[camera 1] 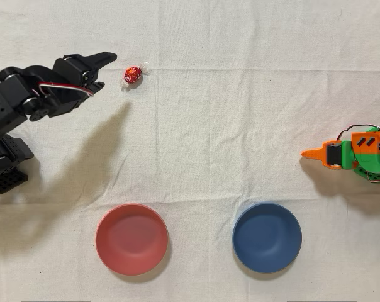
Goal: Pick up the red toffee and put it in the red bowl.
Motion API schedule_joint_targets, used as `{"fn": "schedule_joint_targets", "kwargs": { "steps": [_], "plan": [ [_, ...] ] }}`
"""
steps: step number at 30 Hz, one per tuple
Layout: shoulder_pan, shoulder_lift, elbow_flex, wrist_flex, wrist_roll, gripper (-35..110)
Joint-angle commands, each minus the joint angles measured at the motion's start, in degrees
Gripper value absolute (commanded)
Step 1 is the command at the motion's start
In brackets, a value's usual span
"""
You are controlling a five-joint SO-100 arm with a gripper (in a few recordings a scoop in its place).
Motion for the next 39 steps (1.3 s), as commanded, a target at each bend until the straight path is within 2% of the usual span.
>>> {"fn": "schedule_joint_targets", "kwargs": {
  "steps": [1,24,39],
  "plan": [
    [-0.7,-0.4,0.1,-2.0,-1.9,31],
    [-0.1,-10.4,5.0,-16.9,-5.0,27],
    [1.2,-19.5,-1.6,-19.6,-6.2,28]
  ]
}}
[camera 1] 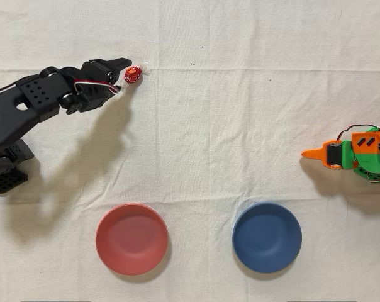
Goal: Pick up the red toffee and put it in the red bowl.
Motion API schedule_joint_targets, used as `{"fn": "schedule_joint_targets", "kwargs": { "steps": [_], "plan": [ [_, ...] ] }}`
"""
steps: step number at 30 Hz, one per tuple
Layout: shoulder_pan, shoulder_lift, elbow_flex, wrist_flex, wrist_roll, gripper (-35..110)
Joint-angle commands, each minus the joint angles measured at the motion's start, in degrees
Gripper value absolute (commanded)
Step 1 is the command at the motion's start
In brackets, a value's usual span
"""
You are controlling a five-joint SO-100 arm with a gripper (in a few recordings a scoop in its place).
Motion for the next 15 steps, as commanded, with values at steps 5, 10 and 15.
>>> {"fn": "schedule_joint_targets", "kwargs": {
  "steps": [5,10,15],
  "plan": [
    [0.8,-0.8,-4.2,-1.8,-1.4,28],
    [1.0,-2.3,-4.6,-2.8,-1.5,28],
    [1.0,-3.5,-5.2,-3.5,-0.9,28]
  ]
}}
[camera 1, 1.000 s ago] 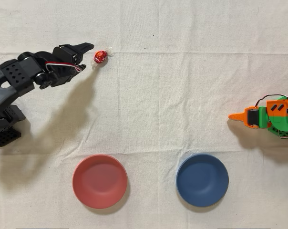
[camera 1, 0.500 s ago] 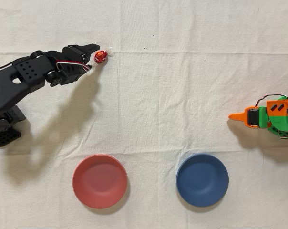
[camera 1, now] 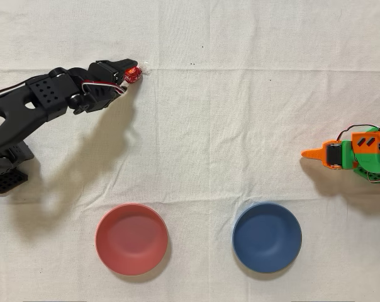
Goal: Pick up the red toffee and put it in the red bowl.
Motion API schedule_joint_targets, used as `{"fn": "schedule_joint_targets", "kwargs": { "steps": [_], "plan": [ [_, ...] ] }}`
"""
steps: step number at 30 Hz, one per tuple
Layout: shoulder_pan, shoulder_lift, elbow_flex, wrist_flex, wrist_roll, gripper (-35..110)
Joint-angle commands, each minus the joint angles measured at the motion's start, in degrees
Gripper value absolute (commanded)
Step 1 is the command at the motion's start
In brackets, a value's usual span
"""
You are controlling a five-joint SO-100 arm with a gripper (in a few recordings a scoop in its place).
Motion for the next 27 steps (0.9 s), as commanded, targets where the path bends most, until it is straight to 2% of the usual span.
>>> {"fn": "schedule_joint_targets", "kwargs": {
  "steps": [1,27],
  "plan": [
    [-0.3,0.8,-3.2,-0.6,-0.2,28],
    [-3.2,-1.0,-1.7,-2.5,2.2,30]
  ]
}}
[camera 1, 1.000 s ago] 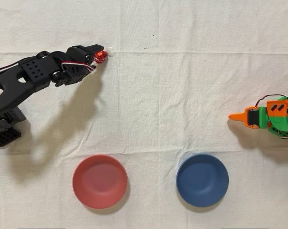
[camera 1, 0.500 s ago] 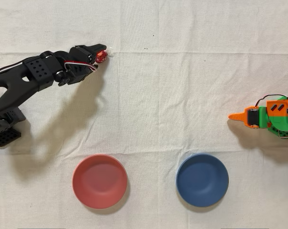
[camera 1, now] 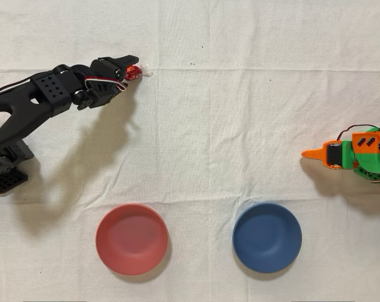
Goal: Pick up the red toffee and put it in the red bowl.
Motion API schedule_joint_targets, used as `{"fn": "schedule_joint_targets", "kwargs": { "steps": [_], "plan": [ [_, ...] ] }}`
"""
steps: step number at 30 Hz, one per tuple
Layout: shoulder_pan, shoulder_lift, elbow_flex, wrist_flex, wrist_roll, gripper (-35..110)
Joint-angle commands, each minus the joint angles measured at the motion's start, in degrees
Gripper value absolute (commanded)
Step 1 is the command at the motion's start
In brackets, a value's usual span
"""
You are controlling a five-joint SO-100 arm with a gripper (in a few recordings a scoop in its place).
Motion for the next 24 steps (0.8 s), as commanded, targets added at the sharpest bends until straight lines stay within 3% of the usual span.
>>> {"fn": "schedule_joint_targets", "kwargs": {
  "steps": [1,24],
  "plan": [
    [-1.7,3.4,-0.7,0.5,0.2,30],
    [-2.7,-3.0,-3.4,-3.6,-0.5,21]
  ]
}}
